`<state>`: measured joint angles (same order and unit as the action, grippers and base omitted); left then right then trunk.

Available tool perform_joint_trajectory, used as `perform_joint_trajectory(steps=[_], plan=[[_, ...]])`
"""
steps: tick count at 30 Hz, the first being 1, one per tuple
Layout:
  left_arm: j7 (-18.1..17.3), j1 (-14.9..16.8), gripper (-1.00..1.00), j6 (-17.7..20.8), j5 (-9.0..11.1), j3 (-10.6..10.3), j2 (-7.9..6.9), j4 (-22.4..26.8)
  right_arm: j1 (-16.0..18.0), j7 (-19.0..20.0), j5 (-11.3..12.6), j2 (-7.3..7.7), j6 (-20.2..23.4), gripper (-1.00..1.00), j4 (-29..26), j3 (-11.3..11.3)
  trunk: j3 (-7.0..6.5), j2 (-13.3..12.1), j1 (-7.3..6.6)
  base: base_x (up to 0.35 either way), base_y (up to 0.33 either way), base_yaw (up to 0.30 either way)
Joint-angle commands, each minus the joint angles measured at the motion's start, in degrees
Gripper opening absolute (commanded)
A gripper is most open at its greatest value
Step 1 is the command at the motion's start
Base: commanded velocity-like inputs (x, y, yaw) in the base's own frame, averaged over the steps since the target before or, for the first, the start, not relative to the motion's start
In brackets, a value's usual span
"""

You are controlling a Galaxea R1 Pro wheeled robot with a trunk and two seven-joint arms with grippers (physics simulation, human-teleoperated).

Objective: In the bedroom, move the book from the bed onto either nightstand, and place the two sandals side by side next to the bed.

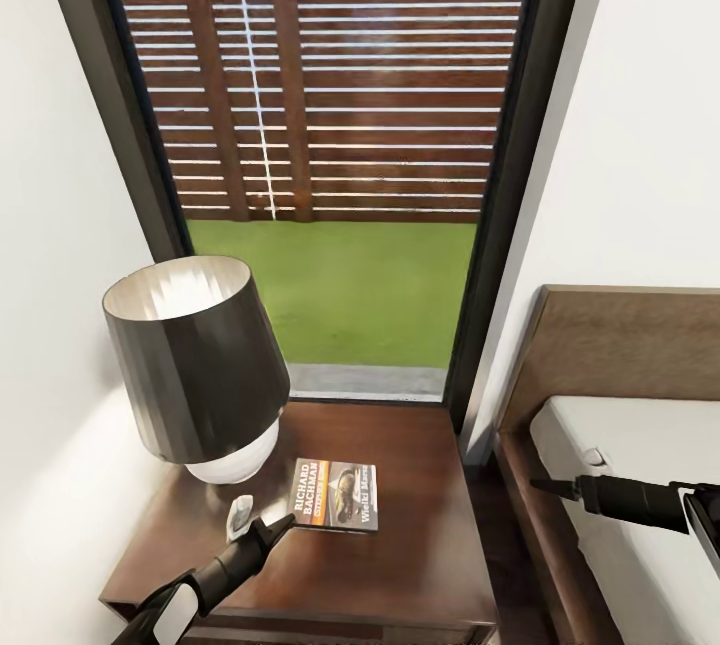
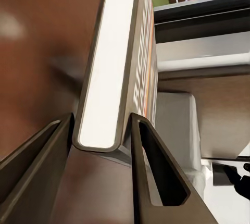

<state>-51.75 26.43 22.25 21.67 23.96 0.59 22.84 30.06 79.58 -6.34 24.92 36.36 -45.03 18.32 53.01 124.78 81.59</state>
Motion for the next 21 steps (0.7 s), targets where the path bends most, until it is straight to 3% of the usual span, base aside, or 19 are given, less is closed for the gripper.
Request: perform_joint_trajectory(steps=[1, 5, 21], plan=[[-0.1, 0.03, -1.0, 0.52, 0.22, 0.2, 0.03, 0.02, 0.04, 0.49, -0.6, -0.05, 0.55, 1.0, -0.06, 0.24, 0.05, 0.02, -0.01, 0.0, 0.0, 0.0], [-0.1, 0.05, -1.0, 0.52, 0.22, 0.19, 0.03, 0.02, 0.06, 0.49, -0.6, -0.05, 0.56, 1.0, -0.06, 0.29, 0.05, 0.02, -0.01, 0.0, 0.0, 0.0], [-0.1, 0.03, -1.0, 0.54, 0.22, 0.21, 0.03, 0.02, 0.02, 0.49, -0.6, -0.04, 0.57, 1.0, -0.06, 0.16, 2.92, 6.44, 3.5, 0.0, 0.0, 0.0]])
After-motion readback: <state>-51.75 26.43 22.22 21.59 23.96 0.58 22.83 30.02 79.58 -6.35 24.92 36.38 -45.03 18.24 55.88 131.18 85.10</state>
